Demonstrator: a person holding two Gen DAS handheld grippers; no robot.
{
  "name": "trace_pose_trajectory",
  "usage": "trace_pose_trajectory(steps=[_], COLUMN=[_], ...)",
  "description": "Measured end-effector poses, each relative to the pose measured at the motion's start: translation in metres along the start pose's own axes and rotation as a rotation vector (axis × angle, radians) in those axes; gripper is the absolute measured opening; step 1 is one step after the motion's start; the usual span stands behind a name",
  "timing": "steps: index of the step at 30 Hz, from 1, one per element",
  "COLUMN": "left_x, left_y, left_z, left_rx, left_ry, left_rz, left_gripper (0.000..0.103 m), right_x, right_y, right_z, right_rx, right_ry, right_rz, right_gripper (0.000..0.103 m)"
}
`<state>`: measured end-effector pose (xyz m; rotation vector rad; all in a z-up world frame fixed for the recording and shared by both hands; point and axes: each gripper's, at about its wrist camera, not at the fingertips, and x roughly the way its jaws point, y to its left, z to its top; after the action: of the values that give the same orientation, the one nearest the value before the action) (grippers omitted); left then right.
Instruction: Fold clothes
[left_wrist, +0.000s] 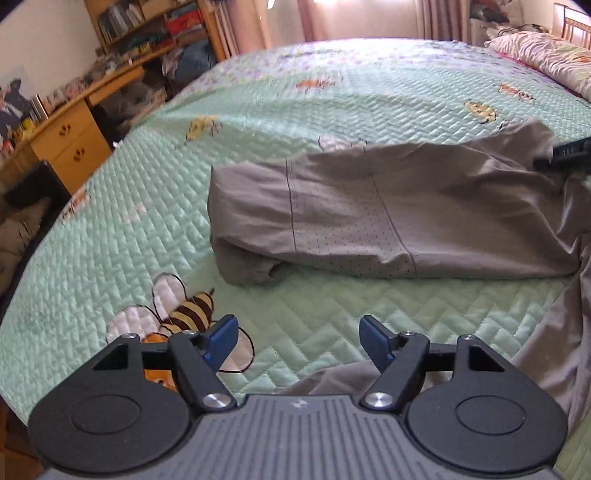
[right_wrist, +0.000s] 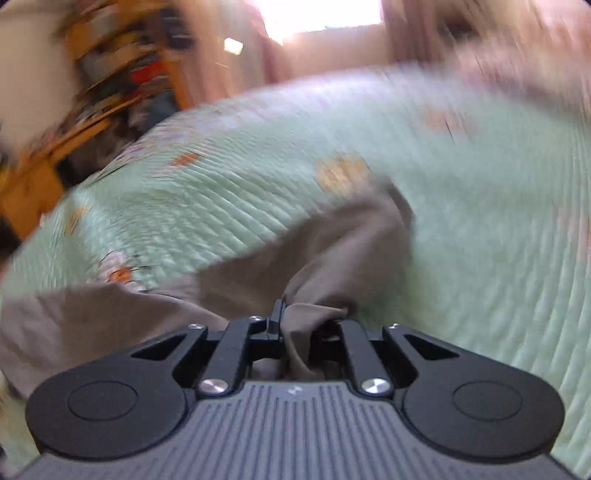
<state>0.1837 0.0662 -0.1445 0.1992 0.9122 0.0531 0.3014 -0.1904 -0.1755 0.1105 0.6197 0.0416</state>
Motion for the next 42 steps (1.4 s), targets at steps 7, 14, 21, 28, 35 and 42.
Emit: trace_pose_trajectory(steps=[7,14,21,28,35,42], left_x=[0.015,0.015,0.018,0.019,0.021,0.017], left_y=[0.018,0.034,0.036,0.036,0.038,0.033], left_z=[-0.005,-0.008,-0.007,-0.005,-0.002,0.001], left_rx=[-0.052,-0.059,-0.058,-0.039,-0.037,-0.031], left_ry=[0.054,0.051,0.049,0.046,0.052,0.044], left_rz=[0.017,0.06,0.087,0.118,0.133,0.134], left_gripper=[0.075,0.075,0.075,0.075,0.075,0.075], right_x=[-0.038,-0.069,-0.093,-0.033,-0.016,-0.05], right_y=[0.117,0.141,0.087,0.094,0.118,0.064], right_z=[-0.011,-0.041,-0.013,-0.011,-0.033,-0.006], right_rx=[-0.479,-0.596,-0.353,-0.438,-0.508,-0.277], right_ry=[-0.11,-0.016,-0.122,-0.01,0.029,-0.115], right_rz=[0.12,0.311,0.31,0.269,0.267,0.15], right_gripper=[0.012,0.029,0.062,0.066,0.002,0.001])
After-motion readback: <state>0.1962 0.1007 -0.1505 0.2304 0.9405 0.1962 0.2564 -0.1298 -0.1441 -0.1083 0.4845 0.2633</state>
